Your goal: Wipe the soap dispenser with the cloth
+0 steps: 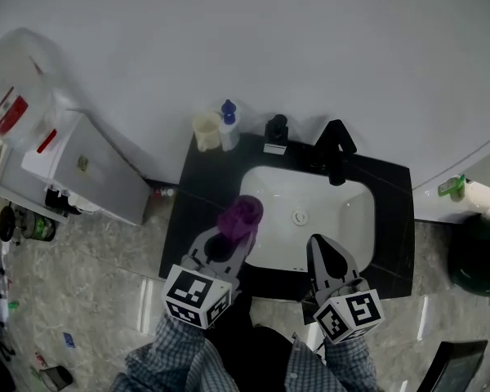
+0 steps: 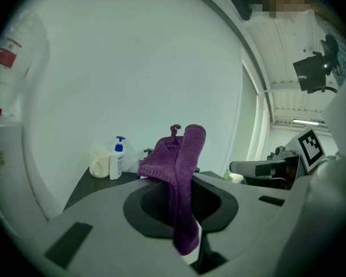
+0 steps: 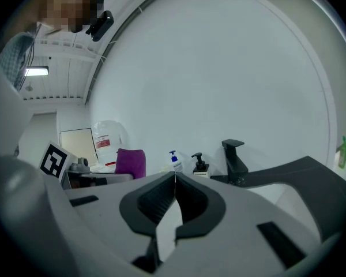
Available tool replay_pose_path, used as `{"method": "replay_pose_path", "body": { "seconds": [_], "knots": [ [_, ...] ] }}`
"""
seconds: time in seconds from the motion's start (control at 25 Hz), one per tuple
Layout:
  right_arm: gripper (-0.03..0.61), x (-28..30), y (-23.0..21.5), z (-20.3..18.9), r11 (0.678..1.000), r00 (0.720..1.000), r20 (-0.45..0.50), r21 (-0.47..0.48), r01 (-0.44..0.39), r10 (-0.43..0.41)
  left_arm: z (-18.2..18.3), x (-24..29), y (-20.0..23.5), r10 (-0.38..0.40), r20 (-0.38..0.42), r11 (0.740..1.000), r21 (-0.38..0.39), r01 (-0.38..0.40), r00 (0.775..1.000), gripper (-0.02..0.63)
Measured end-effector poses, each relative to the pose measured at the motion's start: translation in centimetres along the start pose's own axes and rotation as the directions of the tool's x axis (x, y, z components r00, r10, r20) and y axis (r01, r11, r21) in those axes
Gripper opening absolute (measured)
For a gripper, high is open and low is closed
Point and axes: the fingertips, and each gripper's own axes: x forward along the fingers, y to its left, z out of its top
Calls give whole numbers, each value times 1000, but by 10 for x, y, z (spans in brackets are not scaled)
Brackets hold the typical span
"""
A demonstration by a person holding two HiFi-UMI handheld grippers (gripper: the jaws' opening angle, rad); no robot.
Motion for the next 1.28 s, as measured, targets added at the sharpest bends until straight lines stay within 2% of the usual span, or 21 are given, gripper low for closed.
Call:
{"method": "replay_pose_path", "body": {
  "seconds": [0.56, 0.8, 1.12, 1.28],
  "knots": [
    [18, -161, 36, -42, 999, 999, 20, -2, -36, 36, -37, -112, -111, 80, 73, 997, 5, -81, 994, 57],
    [18, -185, 59, -51, 998, 998, 27, 21, -59, 59, -44, -156, -128, 111, 70, 994, 17, -112, 991, 57],
    [18, -195, 79, -51, 999, 999, 36, 24, -41, 40, -55, -186, -130, 88, 54, 996, 17, -89, 995, 57],
    [18, -194, 95, -49, 998, 998, 32, 3, -58, 58, -55, -192, -130, 69, 50, 998, 10, -70, 996, 57]
  ]
}}
